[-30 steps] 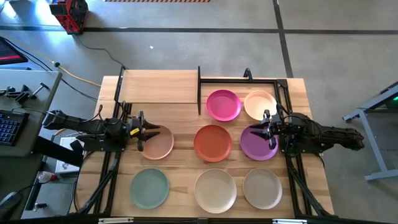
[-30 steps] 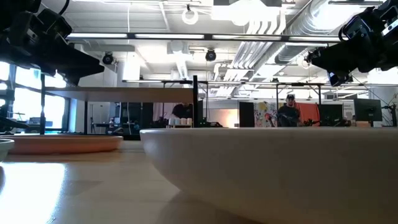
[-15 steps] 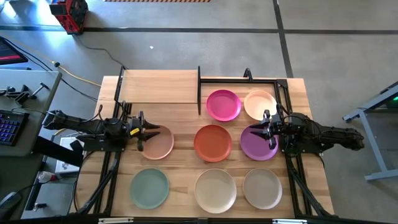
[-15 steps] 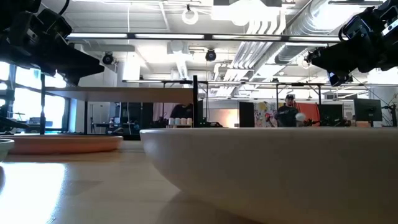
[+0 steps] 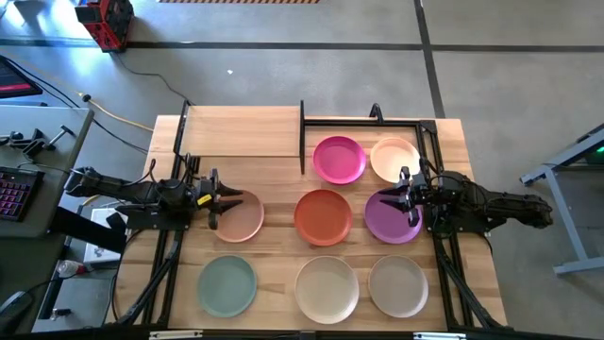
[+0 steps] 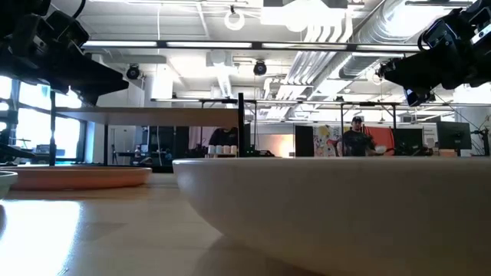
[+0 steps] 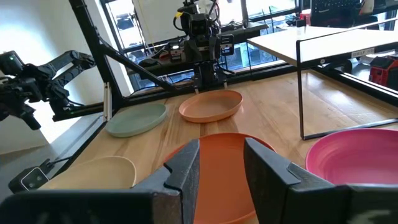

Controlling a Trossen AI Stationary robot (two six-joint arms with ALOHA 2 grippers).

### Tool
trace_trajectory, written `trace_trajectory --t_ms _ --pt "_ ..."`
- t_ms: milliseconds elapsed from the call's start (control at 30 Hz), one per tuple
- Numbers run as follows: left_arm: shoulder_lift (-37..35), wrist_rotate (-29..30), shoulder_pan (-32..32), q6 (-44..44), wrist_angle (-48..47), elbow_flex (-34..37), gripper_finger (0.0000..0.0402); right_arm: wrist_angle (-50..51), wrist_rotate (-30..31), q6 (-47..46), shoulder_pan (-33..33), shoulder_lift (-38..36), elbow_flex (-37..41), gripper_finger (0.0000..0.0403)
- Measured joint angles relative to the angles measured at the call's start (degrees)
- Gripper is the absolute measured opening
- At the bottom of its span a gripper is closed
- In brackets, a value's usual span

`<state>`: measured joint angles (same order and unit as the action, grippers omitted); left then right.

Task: Place and stack plates onto a shelf
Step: Put the pink plate on the shelf

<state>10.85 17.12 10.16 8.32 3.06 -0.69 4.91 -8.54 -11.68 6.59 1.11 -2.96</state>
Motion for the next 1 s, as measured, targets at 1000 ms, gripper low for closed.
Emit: trace_trajectory --t_ms 1000 --pt "0.0 1.3 0.0 13.5 14.3 0.0 0.0115 -17.5 8.1 -22.2 0.1 0.0 0.0 0.0108"
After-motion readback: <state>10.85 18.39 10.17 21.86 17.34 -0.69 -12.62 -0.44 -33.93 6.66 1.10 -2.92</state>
